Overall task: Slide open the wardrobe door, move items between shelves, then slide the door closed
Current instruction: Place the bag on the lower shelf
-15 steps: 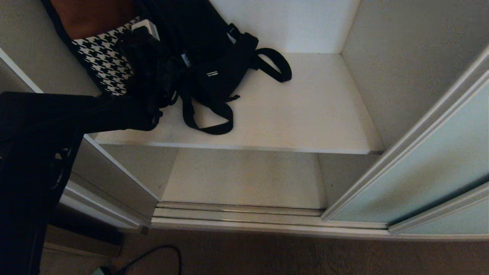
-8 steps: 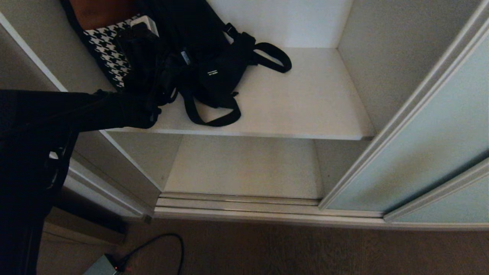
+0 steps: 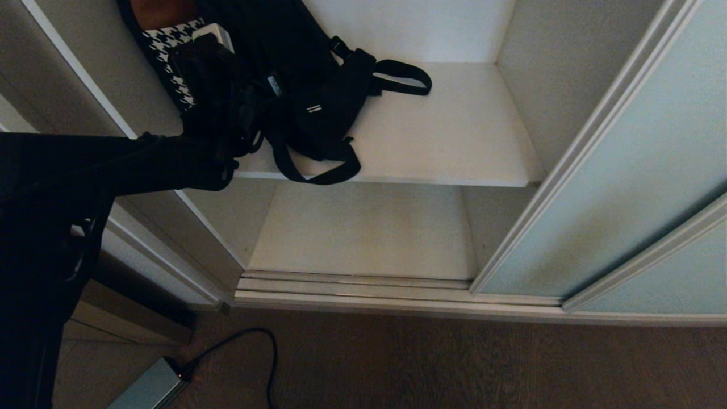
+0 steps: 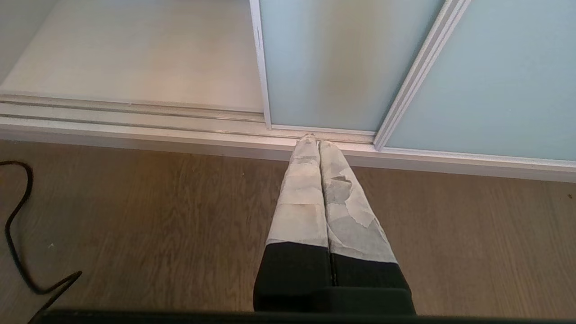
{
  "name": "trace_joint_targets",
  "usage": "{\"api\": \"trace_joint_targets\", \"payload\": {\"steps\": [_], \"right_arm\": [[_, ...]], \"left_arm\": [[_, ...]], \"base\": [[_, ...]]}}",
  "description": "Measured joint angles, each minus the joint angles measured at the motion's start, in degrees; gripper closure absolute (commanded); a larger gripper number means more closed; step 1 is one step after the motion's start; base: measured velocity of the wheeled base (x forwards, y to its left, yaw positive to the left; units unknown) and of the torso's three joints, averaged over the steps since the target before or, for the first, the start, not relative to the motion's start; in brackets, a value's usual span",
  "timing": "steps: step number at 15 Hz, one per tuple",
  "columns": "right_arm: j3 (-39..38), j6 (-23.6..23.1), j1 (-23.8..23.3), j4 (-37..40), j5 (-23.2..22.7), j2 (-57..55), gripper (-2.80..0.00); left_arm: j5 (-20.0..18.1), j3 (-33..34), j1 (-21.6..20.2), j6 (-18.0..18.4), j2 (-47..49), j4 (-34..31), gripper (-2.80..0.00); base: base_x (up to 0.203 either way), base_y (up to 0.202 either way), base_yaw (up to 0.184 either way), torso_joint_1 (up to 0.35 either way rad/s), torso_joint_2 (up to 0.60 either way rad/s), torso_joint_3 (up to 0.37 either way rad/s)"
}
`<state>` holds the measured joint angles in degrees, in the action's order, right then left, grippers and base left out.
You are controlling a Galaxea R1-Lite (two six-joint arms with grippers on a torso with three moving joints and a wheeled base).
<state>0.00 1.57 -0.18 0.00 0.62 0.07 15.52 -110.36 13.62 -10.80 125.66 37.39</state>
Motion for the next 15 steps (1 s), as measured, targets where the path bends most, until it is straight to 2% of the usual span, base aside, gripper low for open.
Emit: {"api": "trace_joint_targets", "payload": {"steps": [4, 8, 15], "right_arm": [[0.0, 0.0, 0.0, 0.0, 0.0, 0.0, 0.00], [0.0, 0.0, 0.0, 0.0, 0.0, 0.0, 0.00], [0.0, 0.0, 0.0, 0.0, 0.0, 0.0, 0.00]], "left_arm": [[0.0, -0.1, 0.3, -0.6, -2.3, -7.0, 0.00], [1.7, 0.2, 2.0, -1.5, -7.6, -12.6, 0.00], [3.4, 4.2, 5.1, -0.7, -23.2, -25.3, 0.00]], "base": [[0.000, 0.000, 0.000, 0.000, 0.00, 0.000], [0.000, 0.000, 0.000, 0.000, 0.00, 0.000], [0.000, 0.000, 0.000, 0.000, 0.00, 0.000]]}}
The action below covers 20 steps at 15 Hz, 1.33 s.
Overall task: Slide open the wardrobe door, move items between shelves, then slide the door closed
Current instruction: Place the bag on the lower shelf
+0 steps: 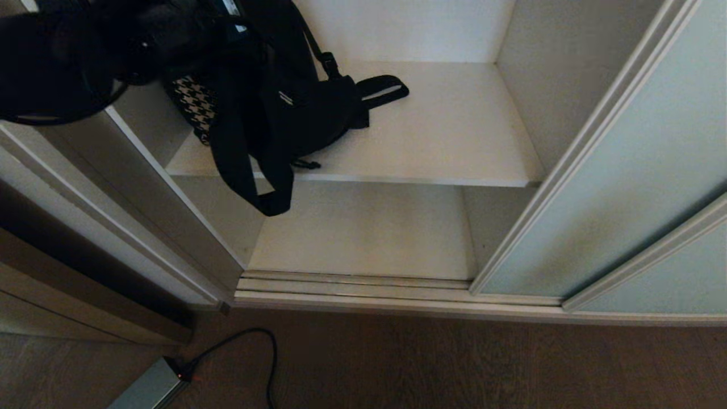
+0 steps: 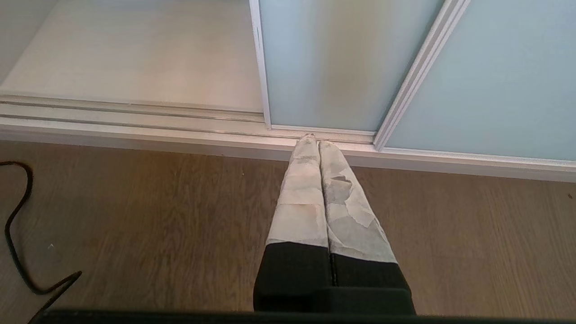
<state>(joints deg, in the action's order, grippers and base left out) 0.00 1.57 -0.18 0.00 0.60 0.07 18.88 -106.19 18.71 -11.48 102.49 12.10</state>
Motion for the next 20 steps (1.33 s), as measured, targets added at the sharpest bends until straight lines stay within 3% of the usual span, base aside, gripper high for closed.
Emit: {"api": "trace_joint_targets", "payload": {"steps": [6, 10, 18, 20], "right_arm": [[0.0, 0.0, 0.0, 0.0, 0.0, 0.0, 0.00], [0.0, 0.0, 0.0, 0.0, 0.0, 0.0, 0.00], [0.0, 0.0, 0.0, 0.0, 0.0, 0.0, 0.00], [0.0, 0.0, 0.0, 0.0, 0.0, 0.0, 0.00]], "left_arm": [[1.5, 11.0, 4.0, 4.1, -14.5, -2.4, 0.00], [1.6, 12.5, 5.6, 6.3, -21.2, -7.2, 0.00], [0.2, 16.8, 5.6, 14.1, -36.0, -19.3, 0.00], [-2.1, 18.2, 3.8, 14.9, -39.9, -24.2, 0.00]], "base": [[0.000, 0.000, 0.000, 0.000, 0.00, 0.000], [0.000, 0.000, 0.000, 0.000, 0.00, 0.000], [0.000, 0.000, 0.000, 0.000, 0.00, 0.000], [0.000, 0.000, 0.000, 0.000, 0.00, 0.000]]}}
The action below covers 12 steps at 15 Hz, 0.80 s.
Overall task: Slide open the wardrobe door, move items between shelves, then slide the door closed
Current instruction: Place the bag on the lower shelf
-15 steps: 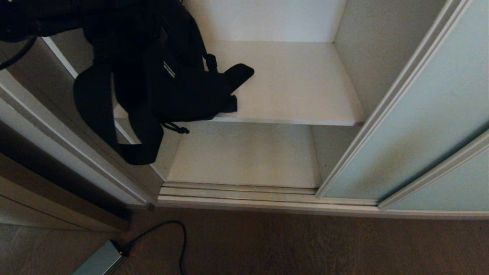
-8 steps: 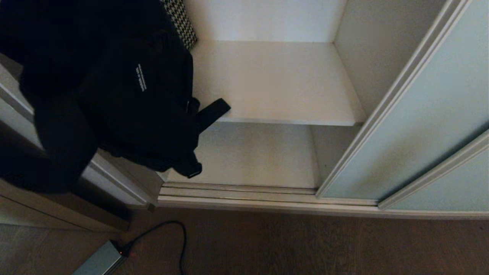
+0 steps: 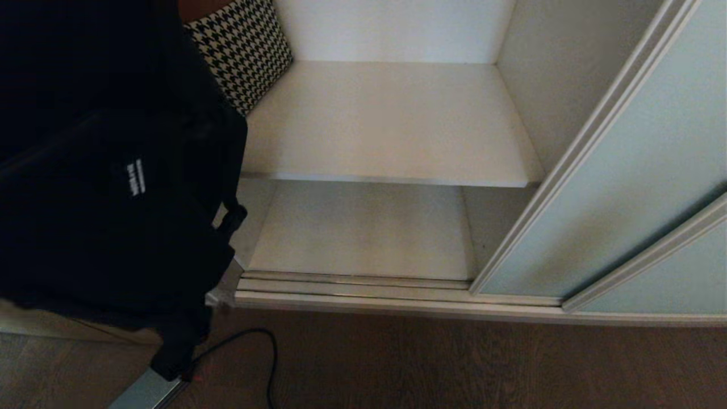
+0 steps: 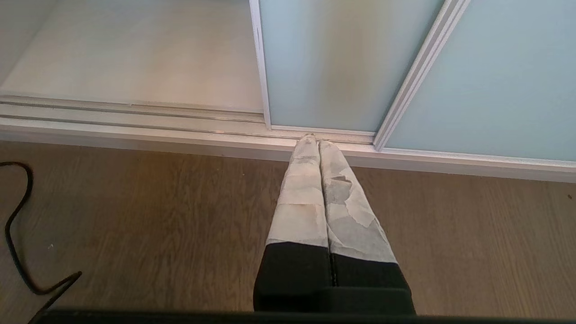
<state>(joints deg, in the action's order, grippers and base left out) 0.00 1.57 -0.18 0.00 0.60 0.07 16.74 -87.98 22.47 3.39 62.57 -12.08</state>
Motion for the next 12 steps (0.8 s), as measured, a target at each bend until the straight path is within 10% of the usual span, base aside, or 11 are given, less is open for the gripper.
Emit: {"api": "trace_joint_targets", "payload": {"steps": [8, 12], "right_arm": [[0.0, 0.0, 0.0, 0.0, 0.0, 0.0, 0.00], [0.0, 0.0, 0.0, 0.0, 0.0, 0.0, 0.00]], "left_arm": [[-17.8, 2.3, -17.3, -2.1, -13.7, -17.5, 0.00], [-19.6, 2.4, -21.3, -2.3, -19.2, -19.9, 0.00]], "base": [[0.000, 0.000, 0.000, 0.000, 0.00, 0.000], [0.000, 0.000, 0.000, 0.000, 0.00, 0.000]]}}
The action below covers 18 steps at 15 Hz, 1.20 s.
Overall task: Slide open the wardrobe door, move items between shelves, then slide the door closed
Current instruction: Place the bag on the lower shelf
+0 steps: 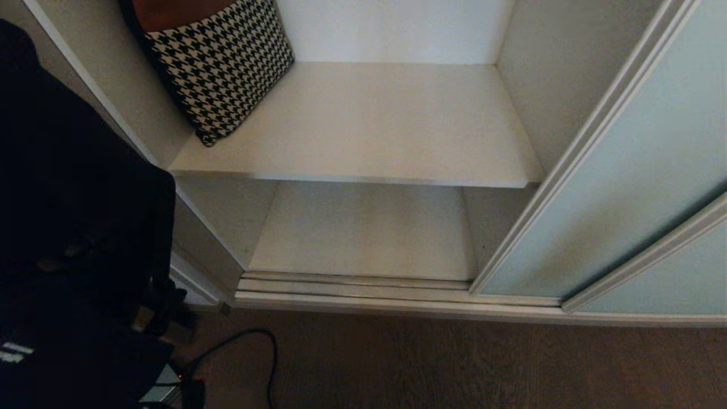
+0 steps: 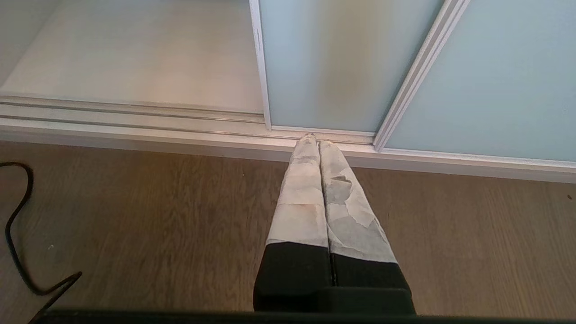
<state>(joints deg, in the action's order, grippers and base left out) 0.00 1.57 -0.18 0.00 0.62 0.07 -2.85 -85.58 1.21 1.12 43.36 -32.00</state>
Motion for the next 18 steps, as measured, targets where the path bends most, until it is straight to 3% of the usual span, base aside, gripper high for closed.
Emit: {"api": "trace_joint_targets", "payload": {"steps": [8, 18], "right_arm": [[0.0, 0.0, 0.0, 0.0, 0.0, 0.0, 0.00], [0.0, 0.0, 0.0, 0.0, 0.0, 0.0, 0.00]], "left_arm": [[-5.5, 1.9, -6.4, 0.0, -8.0, -9.8, 0.00], [-5.6, 5.1, -7.6, 0.6, -10.9, -11.2, 0.00]], "base": [[0.000, 0.000, 0.000, 0.000, 0.00, 0.000], [0.000, 0.000, 0.000, 0.001, 0.00, -0.008]]}}
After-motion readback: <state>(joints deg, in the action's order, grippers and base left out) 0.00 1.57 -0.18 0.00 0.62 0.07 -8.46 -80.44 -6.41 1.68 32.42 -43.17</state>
